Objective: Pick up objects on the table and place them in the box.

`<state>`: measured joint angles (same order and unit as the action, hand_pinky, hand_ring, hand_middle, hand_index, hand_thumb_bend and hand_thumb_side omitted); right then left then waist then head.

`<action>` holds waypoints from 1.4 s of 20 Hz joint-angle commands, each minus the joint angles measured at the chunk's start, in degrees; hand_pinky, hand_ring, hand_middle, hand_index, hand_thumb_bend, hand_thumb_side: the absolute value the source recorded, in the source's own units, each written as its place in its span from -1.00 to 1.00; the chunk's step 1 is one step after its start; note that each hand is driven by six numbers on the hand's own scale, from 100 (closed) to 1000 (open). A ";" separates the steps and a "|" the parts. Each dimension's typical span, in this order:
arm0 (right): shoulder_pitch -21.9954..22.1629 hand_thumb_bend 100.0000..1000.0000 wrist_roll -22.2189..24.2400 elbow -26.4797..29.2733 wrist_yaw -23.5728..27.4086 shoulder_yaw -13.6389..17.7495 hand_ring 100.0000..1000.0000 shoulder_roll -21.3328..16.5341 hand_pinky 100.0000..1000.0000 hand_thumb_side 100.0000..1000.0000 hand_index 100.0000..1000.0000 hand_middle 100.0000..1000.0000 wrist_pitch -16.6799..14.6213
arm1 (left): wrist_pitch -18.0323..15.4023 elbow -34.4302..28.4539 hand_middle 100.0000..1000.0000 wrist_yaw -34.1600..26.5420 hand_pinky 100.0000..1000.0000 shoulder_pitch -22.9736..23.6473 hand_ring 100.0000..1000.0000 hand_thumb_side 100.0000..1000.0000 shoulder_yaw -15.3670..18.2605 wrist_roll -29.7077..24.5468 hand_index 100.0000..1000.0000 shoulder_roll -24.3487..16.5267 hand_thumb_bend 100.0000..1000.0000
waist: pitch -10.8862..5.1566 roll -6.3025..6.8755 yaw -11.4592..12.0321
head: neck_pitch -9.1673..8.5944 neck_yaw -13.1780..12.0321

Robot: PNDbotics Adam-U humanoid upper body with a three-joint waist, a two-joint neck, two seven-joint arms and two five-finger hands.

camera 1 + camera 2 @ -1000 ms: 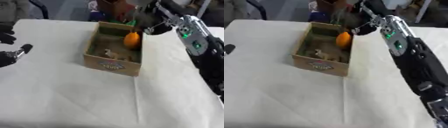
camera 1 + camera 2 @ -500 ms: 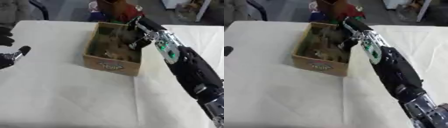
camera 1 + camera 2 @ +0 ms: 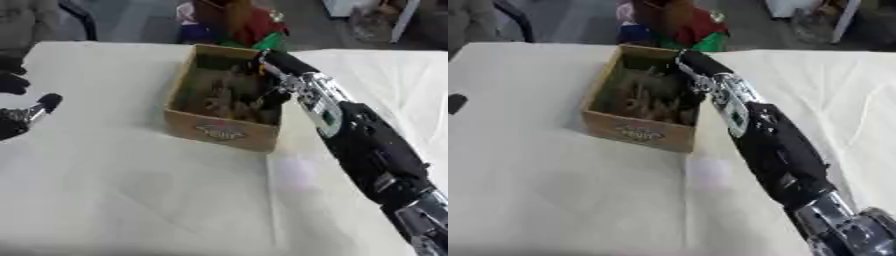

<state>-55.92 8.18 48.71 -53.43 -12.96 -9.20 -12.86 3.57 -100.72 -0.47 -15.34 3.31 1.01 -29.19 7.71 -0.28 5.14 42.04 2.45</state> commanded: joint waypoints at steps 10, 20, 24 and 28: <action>-1.05 -0.01 -0.82 3.50 -1.54 -0.52 0.92 -0.96 0.82 -1.00 0.95 0.82 -4.29 | -0.04 -0.62 0.08 -0.23 0.19 -0.69 0.13 -1.00 0.50 -0.17 0.32 -0.94 0.17 | -1.17 0.17 -0.36 | -0.70 -0.29; -0.17 0.01 -2.08 12.45 5.67 -0.68 0.87 -6.17 0.76 -1.00 0.94 0.80 -3.45 | -0.04 -0.38 0.08 -0.17 0.19 -0.14 0.13 -1.00 1.05 0.21 0.31 -1.18 0.16 | -1.02 -0.22 -1.76 | -0.88 -1.45; 1.62 -0.28 -2.68 18.14 9.14 0.09 0.85 -10.74 0.69 -1.00 0.91 0.75 -1.50 | -0.03 -0.31 0.09 -0.08 0.19 0.22 0.14 -1.00 1.47 0.73 0.32 -1.38 0.17 | -0.73 -0.54 -2.64 | -0.96 -2.24; 4.87 -0.50 -3.40 24.01 12.75 1.37 0.79 -16.23 0.61 -1.00 0.89 0.68 1.57 | 0.04 -0.29 0.12 0.08 0.20 0.49 0.16 -1.00 1.81 1.26 0.33 -1.49 0.18 | -0.35 -0.79 -3.68 | -0.78 -2.94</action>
<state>-50.15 5.13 69.97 -42.10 -12.54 -22.49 -12.19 3.69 -100.36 -0.47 -14.53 4.16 1.91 -29.21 8.10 -1.23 1.37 41.71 -0.15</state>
